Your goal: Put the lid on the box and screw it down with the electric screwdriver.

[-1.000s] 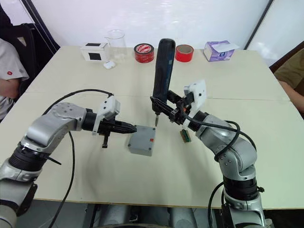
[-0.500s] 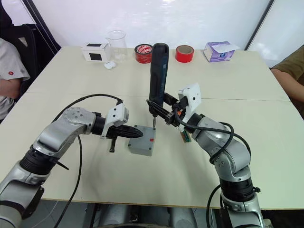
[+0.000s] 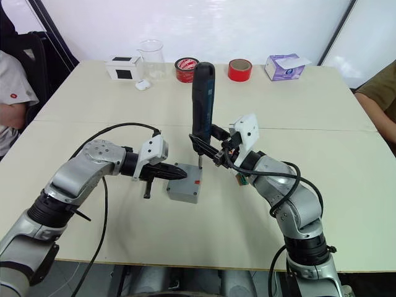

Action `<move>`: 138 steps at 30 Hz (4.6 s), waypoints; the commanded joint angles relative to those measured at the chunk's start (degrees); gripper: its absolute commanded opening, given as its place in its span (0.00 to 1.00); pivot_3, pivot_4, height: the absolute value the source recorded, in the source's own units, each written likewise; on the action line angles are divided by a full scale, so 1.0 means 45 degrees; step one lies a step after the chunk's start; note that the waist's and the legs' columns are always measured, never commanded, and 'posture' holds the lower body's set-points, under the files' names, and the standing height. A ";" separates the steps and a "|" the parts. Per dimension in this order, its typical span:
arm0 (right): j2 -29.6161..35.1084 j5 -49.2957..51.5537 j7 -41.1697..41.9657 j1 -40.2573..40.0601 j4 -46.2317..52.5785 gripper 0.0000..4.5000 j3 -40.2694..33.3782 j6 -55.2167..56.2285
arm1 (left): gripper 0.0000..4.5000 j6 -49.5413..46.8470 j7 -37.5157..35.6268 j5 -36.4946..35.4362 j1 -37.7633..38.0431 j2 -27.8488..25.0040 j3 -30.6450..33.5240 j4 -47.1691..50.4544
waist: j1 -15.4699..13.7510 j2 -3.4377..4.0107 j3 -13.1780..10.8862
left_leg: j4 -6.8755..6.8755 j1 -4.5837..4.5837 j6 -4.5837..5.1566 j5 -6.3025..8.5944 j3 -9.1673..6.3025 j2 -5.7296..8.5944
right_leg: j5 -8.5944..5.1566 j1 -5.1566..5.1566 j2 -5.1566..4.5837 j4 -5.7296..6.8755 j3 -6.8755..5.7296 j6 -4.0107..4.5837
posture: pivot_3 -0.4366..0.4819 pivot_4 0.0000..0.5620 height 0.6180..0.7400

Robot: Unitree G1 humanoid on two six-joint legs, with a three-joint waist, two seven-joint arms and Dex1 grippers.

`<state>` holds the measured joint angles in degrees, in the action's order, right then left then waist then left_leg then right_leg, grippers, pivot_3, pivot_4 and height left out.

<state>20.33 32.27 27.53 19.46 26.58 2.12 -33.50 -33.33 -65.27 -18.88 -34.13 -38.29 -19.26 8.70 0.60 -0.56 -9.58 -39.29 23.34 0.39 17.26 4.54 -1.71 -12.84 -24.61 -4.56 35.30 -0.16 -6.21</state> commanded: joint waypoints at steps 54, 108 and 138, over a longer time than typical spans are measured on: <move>0.0326 -0.1382 -0.0516 -0.1413 -0.1117 0.40 0.1306 -0.0225 | 0.00 -0.0286 0.0105 0.0311 0.0377 0.0240 -0.0013 -0.0016 | 0.0003 -0.0093 0.0304 | 0.0016 -0.0241 0.0008 0.0007 -0.0024 -0.0028 | -0.0057 0.0240 -0.0016 -0.0016 0.0000 0.0097 | 0.48 0.27 1.00; 0.8813 0.7515 -0.1880 0.5705 -0.9648 0.40 -0.0138 -1.3111 | 0.00 -0.3721 0.1924 -0.4829 0.2948 -0.0777 0.3895 0.5203 | 0.0039 0.0028 0.0018 | 0.0036 0.0035 0.0064 0.0038 0.0012 -0.0004 | -0.0060 -0.0046 -0.0022 -0.0056 0.0015 0.0105 | 0.48 0.27 1.00; 0.7660 0.1176 0.1736 0.6866 -1.1560 1.00 0.2323 -1.2633 | 0.00 -0.4151 0.2903 -0.6047 0.3565 -0.1619 0.4608 0.5833 | 0.0012 -0.0064 0.0053 | 0.0011 0.0002 0.0058 0.0035 0.0002 -0.0004 | -0.0056 0.0008 -0.0013 -0.0054 0.0013 0.0099 | 0.48 0.27 1.00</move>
<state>53.76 40.56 34.92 50.51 -25.04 11.51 -91.89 -52.78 -52.35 -44.79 -18.23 -45.39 -0.26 34.44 0.66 -0.85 -9.35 -39.25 23.35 0.65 17.41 4.55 -1.72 -13.09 -24.56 -4.63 35.05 -0.11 -5.76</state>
